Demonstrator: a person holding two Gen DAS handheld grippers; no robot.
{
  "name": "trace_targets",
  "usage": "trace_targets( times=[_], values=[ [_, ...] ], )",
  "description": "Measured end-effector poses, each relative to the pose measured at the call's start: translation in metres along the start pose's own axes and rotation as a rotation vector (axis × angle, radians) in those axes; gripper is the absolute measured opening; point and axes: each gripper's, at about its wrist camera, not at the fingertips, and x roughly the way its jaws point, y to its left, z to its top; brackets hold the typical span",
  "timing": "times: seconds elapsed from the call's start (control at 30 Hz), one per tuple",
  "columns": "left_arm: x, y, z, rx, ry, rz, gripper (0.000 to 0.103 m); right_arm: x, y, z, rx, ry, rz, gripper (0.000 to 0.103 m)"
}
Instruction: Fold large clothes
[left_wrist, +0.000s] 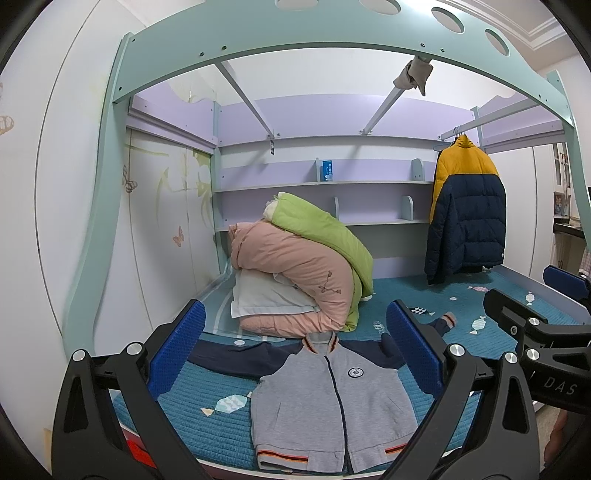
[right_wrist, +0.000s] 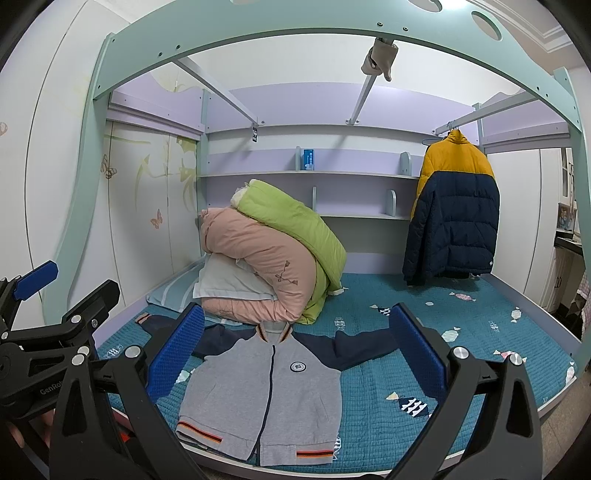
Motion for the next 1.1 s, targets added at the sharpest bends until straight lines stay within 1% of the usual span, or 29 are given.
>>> trace_targets(
  times=[1.1],
  values=[
    [-0.0016, -0.0014, -0.0001, 0.003, -0.001, -0.001, 0.098, 0.0016, -0.0023, -0.0041, 0.002, 0.001, -0.001, 0.097]
  ],
)
